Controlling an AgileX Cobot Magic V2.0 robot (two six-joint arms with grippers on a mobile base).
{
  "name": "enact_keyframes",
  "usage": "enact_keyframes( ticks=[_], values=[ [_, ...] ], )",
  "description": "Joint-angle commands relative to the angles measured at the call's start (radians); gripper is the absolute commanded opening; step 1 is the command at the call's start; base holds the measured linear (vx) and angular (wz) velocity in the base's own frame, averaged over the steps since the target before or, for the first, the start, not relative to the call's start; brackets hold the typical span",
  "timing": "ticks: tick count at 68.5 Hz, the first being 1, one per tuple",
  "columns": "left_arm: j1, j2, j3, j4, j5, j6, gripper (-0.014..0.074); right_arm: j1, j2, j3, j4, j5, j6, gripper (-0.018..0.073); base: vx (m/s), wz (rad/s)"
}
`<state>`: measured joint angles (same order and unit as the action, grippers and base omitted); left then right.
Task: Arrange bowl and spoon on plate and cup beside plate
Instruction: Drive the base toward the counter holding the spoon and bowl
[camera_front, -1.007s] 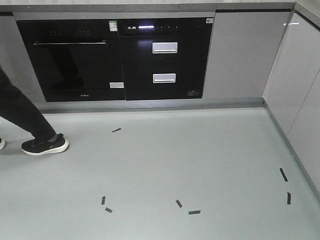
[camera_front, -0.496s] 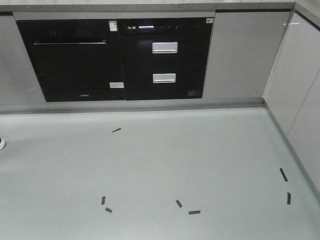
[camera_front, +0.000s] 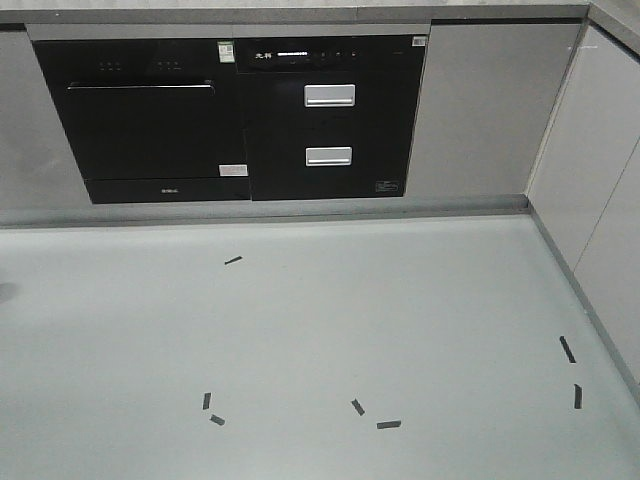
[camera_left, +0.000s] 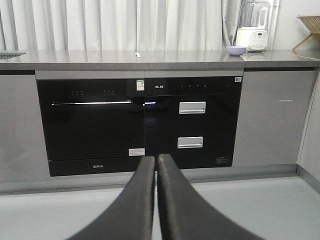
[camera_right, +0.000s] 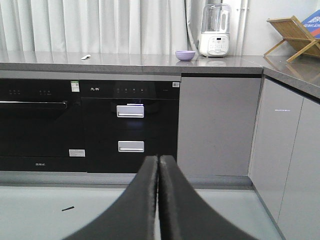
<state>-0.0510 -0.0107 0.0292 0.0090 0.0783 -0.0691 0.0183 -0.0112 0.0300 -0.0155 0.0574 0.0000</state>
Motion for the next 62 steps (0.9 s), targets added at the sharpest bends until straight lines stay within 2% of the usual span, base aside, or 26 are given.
enact_keyframes(
  ticks=[1, 62],
  values=[
    [0.001, -0.007, -0.026, -0.009, -0.073, -0.008, -0.0006, -0.005, -0.013, 0.002, -0.004, -0.075, 0.000, -0.0003, 0.00, 0.00],
    [0.001, -0.007, -0.026, -0.009, -0.073, -0.008, -0.0006, -0.005, -0.013, 0.002, -0.004, -0.075, 0.000, -0.0003, 0.02, 0.00]
  ],
)
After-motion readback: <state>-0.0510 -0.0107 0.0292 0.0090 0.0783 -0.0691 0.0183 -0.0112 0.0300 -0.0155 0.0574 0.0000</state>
